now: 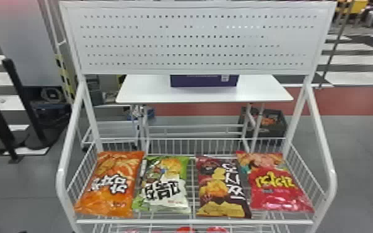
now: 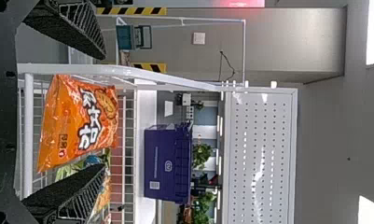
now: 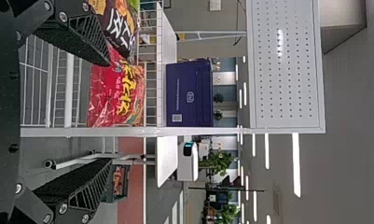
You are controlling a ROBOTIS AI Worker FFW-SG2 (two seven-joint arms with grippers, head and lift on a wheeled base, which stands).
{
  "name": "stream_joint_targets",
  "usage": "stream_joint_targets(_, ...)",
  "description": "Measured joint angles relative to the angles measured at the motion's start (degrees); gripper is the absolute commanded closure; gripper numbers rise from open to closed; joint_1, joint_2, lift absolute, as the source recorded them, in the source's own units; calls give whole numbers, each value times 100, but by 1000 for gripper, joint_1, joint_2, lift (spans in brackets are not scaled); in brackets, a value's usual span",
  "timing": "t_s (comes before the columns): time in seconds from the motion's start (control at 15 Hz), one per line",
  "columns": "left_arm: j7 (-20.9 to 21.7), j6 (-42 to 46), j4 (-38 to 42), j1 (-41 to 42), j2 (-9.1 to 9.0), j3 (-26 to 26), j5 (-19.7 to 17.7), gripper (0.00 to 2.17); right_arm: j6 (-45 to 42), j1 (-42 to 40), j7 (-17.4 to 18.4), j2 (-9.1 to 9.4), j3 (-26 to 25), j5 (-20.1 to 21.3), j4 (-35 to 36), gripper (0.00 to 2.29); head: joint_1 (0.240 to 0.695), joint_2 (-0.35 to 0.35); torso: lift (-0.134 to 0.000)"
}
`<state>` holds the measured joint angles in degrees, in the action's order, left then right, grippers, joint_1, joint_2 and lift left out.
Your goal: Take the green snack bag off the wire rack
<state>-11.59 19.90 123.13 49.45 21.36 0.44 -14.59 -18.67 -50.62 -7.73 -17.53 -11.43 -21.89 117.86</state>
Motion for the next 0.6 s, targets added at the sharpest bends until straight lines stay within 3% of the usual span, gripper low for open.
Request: stream_joint_targets(0.6,13,-3,1,-16,0,-2,0,63,0,16,0,4,0,0,-9,174,499,0,0)
